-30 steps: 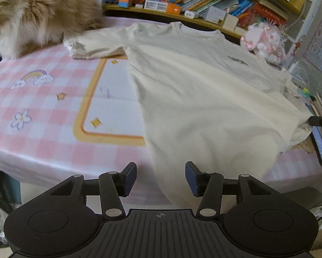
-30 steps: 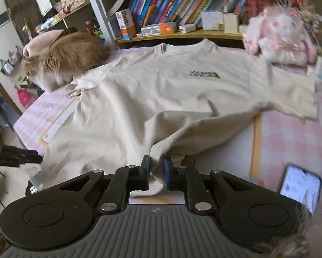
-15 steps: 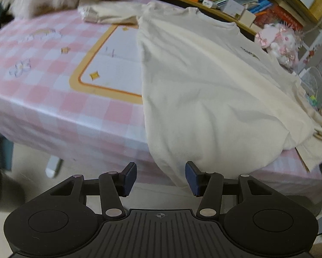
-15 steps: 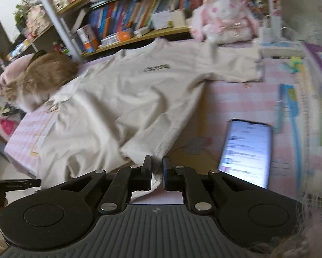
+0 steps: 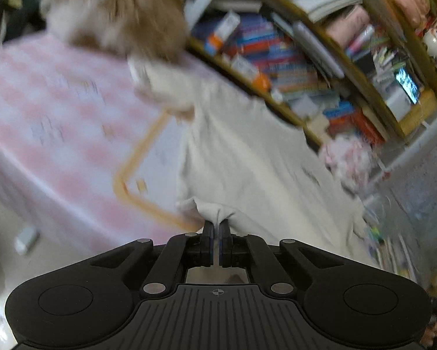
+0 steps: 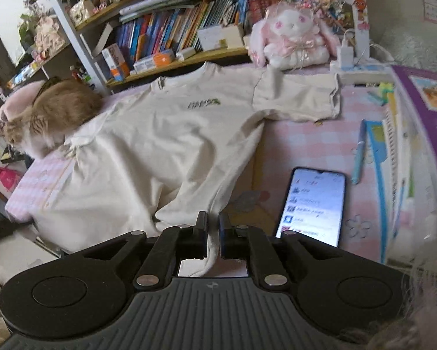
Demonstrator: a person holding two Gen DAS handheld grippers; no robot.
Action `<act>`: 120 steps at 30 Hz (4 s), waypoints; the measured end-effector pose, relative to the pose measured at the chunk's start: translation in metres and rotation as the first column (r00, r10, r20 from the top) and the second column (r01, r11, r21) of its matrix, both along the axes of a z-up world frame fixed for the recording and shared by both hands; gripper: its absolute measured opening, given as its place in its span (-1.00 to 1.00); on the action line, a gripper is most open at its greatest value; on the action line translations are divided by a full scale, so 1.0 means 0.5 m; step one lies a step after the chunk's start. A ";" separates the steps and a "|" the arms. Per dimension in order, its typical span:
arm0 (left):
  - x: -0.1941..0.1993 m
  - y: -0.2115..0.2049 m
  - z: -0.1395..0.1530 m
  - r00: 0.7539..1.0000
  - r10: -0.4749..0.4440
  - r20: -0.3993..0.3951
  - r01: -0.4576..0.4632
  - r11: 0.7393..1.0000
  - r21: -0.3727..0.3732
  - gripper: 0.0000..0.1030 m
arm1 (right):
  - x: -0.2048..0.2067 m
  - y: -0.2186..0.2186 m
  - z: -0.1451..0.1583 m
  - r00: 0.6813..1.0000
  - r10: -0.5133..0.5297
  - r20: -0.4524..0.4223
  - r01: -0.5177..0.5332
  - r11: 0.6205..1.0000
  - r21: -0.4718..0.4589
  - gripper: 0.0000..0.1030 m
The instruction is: Fold clothes
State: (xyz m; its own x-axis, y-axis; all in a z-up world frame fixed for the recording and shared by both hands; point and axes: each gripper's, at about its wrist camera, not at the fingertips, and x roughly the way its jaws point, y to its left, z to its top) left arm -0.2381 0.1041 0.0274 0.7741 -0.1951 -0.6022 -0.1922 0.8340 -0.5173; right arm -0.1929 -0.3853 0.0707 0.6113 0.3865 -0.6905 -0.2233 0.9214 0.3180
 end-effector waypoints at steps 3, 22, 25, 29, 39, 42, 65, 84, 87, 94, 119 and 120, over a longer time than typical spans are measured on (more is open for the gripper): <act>0.022 0.000 0.007 1.000 -0.006 -0.008 0.007 0.997 0.074 -0.97 | 0.008 0.021 -0.045 0.998 -0.003 -0.060 0.003 1.000 -0.003 -0.59; 0.032 -0.028 0.006 0.999 -0.018 -0.049 0.023 0.994 0.111 -0.96 | -0.049 0.171 -0.124 0.996 0.004 -0.087 -0.014 0.993 -0.117 -0.31; 0.027 -0.026 0.014 0.999 -0.016 -0.039 0.020 0.994 0.110 -0.96 | -0.055 0.186 -0.128 0.996 0.071 -0.053 -0.080 0.979 -0.186 -0.76; 0.020 -0.008 0.046 1.000 -0.004 -0.012 0.005 0.993 0.115 -0.96 | -0.061 0.124 -0.076 0.998 0.053 -0.034 -0.057 0.988 -0.142 -0.83; 0.000 0.004 0.072 0.998 -0.017 -0.065 0.022 0.997 0.073 -0.95 | -0.125 -0.024 0.062 1.000 0.005 0.012 -0.004 0.999 -0.046 -0.83; 0.008 -0.004 0.028 0.984 -0.012 -0.180 0.038 0.989 0.145 -0.84 | -0.141 -0.032 0.030 0.997 0.008 -0.075 -0.010 1.000 -0.026 -0.83; 0.105 -0.118 -0.002 0.974 -0.096 -0.204 0.159 0.934 0.319 0.09 | -0.039 0.113 -0.056 0.998 0.019 -0.061 -0.025 0.995 -0.100 0.21; 0.269 -0.076 -0.030 0.954 -0.209 -0.214 0.256 0.942 0.218 0.32 | 0.077 0.270 -0.087 0.983 -0.177 0.042 0.181 0.929 -0.322 0.95; 0.289 -0.077 -0.034 0.946 -0.239 -0.219 0.286 0.933 0.219 0.34 | 0.090 0.287 -0.086 0.980 -0.196 0.045 0.200 0.923 -0.330 0.96; 0.313 -0.093 -0.037 0.938 -0.273 -0.215 0.327 0.902 0.283 0.35 | 0.110 0.318 -0.088 0.969 -0.245 0.027 0.240 0.912 -0.334 0.98; 0.347 -0.007 -0.040 0.950 -0.256 -0.181 0.303 0.899 0.315 0.45 | 0.179 0.422 -0.087 0.975 -0.221 0.036 0.219 0.902 -0.372 0.99; 0.348 0.002 -0.040 0.953 -0.247 -0.178 0.292 0.904 0.312 0.45 | 0.182 0.427 -0.085 0.975 -0.218 0.042 0.218 0.903 -0.371 0.99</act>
